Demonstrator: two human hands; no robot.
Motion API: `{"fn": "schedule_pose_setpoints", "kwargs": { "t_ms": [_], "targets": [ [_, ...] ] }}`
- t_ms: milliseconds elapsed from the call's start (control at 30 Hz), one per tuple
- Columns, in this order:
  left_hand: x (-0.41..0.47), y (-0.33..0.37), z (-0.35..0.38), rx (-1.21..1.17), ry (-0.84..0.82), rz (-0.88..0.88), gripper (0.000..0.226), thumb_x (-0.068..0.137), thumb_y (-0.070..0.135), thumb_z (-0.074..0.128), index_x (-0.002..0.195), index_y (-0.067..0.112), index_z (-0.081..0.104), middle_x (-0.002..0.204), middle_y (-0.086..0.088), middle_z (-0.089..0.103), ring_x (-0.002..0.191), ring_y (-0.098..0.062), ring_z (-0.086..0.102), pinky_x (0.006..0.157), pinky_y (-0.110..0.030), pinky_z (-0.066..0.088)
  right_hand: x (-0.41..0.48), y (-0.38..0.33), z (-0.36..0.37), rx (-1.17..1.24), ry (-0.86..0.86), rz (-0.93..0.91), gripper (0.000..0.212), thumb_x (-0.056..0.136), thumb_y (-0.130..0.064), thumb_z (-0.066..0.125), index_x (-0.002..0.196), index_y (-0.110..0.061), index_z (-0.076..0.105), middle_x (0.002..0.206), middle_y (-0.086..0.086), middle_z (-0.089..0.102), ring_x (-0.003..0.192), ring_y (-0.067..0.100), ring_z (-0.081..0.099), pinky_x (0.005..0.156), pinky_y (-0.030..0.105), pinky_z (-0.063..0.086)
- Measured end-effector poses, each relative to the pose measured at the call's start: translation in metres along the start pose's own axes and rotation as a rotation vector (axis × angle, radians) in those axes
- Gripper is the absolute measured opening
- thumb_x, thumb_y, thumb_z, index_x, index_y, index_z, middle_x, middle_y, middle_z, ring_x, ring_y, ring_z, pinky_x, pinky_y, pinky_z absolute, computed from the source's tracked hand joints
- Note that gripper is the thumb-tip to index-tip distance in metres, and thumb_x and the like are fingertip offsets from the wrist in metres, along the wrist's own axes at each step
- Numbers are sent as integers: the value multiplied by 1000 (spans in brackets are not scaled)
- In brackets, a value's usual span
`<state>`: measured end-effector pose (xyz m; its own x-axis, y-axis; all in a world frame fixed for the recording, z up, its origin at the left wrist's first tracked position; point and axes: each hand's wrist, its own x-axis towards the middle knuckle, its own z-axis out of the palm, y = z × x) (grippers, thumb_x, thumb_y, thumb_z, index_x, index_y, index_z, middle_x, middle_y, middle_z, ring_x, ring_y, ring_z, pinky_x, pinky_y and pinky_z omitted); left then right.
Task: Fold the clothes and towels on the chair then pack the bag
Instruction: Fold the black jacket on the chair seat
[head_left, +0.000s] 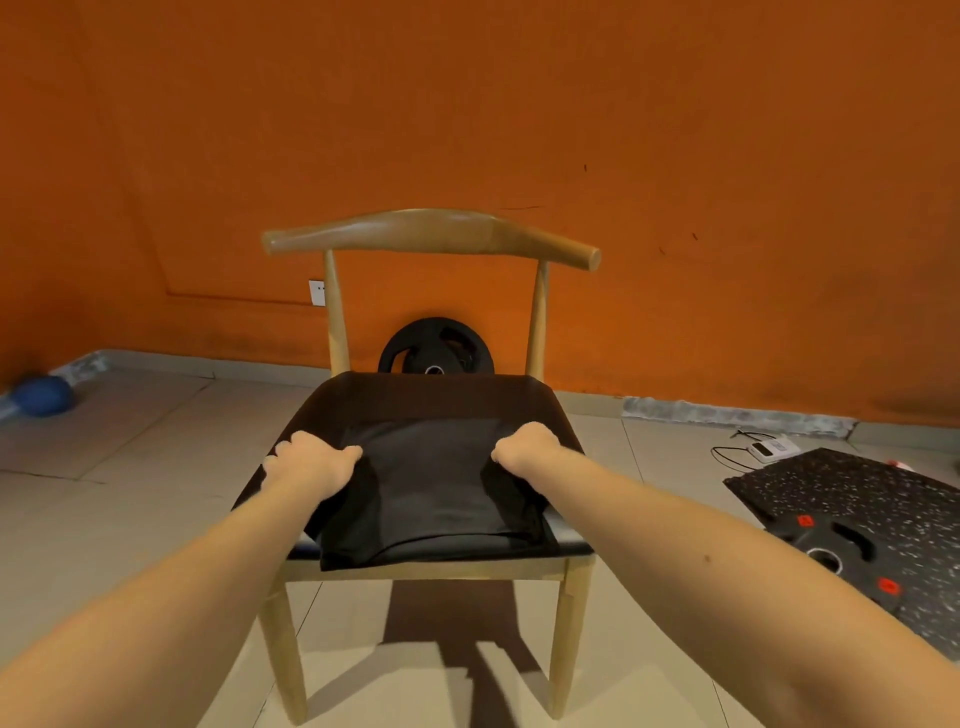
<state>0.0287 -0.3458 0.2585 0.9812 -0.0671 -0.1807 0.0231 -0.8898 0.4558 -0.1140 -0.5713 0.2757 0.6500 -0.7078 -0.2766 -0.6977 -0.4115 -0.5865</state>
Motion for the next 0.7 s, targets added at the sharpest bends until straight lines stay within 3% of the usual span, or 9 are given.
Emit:
{"fn": "schedule_pose_setpoints", "kwargs": {
  "t_ms": [133, 233, 300, 367, 400, 500, 533, 633, 700],
  "targets": [
    [8, 11, 1, 5, -234, -98, 89, 79, 57, 79, 143, 4, 46, 133, -17, 59, 118, -38, 60, 104, -48, 50, 6, -5, -8, 45, -172, -17, 45, 91, -16, 70, 132, -3, 62, 138, 16, 61, 126, 30, 59, 108, 40, 48],
    [-3, 18, -5, 57, -296, -56, 74, 94, 47, 68, 149, 4, 43, 147, -16, 50, 134, -37, 49, 115, -46, 40, 5, -7, -4, -14, -223, 20, 50, 93, -23, 73, 135, 0, 57, 138, 15, 59, 106, 28, 57, 97, 36, 49],
    [-12, 21, -9, 27, -325, -25, 63, 101, 39, 60, 149, 3, 42, 149, -17, 47, 137, -36, 46, 117, -44, 37, 0, -10, 0, -84, -153, -42, 36, 94, -24, 70, 121, -1, 62, 115, 15, 65, 86, 27, 60, 81, 34, 52],
    [-17, 18, -10, -24, -323, -13, 59, 95, 38, 61, 143, 5, 50, 137, -16, 56, 123, -37, 55, 110, -44, 45, -5, -12, 0, -138, -74, -159, 21, 95, -21, 62, 111, -7, 62, 96, 11, 61, 71, 24, 54, 69, 35, 48],
    [-20, 15, -11, -89, -291, -38, 56, 91, 37, 63, 137, 6, 55, 128, -15, 60, 114, -36, 58, 104, -44, 49, -8, -12, -1, -153, -60, -217, 22, 96, -21, 59, 113, -8, 59, 100, 10, 61, 75, 24, 54, 70, 36, 49],
    [-35, 4, -17, -314, -299, -63, 36, 92, 29, 62, 120, 6, 59, 118, -16, 63, 106, -33, 62, 95, -42, 56, -16, -15, -6, -182, -52, -329, 55, 99, -24, 56, 148, -6, 40, 133, 13, 57, 107, 31, 59, 86, 38, 51],
    [-42, 2, -20, -378, -312, -82, 31, 93, 25, 62, 116, 6, 58, 115, -15, 64, 102, -32, 63, 90, -38, 57, -18, -16, -8, -150, -57, -358, 57, 100, -23, 56, 150, -6, 37, 130, 11, 57, 108, 30, 60, 82, 36, 50],
    [-64, -20, -31, -522, -285, -64, 29, 92, 21, 63, 115, 5, 56, 106, -12, 63, 93, -29, 61, 74, -34, 51, -33, -19, -2, -114, -82, -457, 50, 100, -19, 59, 145, -7, 41, 109, 2, 53, 84, 17, 55, 63, 28, 41],
    [-80, -42, -39, -583, -244, -47, 34, 90, 23, 65, 118, 5, 57, 111, -12, 64, 93, -29, 63, 67, -32, 51, -49, -26, 9, -141, -100, -547, 53, 100, -20, 59, 149, -10, 38, 119, 4, 55, 92, 18, 56, 73, 29, 44]
  ]
}}
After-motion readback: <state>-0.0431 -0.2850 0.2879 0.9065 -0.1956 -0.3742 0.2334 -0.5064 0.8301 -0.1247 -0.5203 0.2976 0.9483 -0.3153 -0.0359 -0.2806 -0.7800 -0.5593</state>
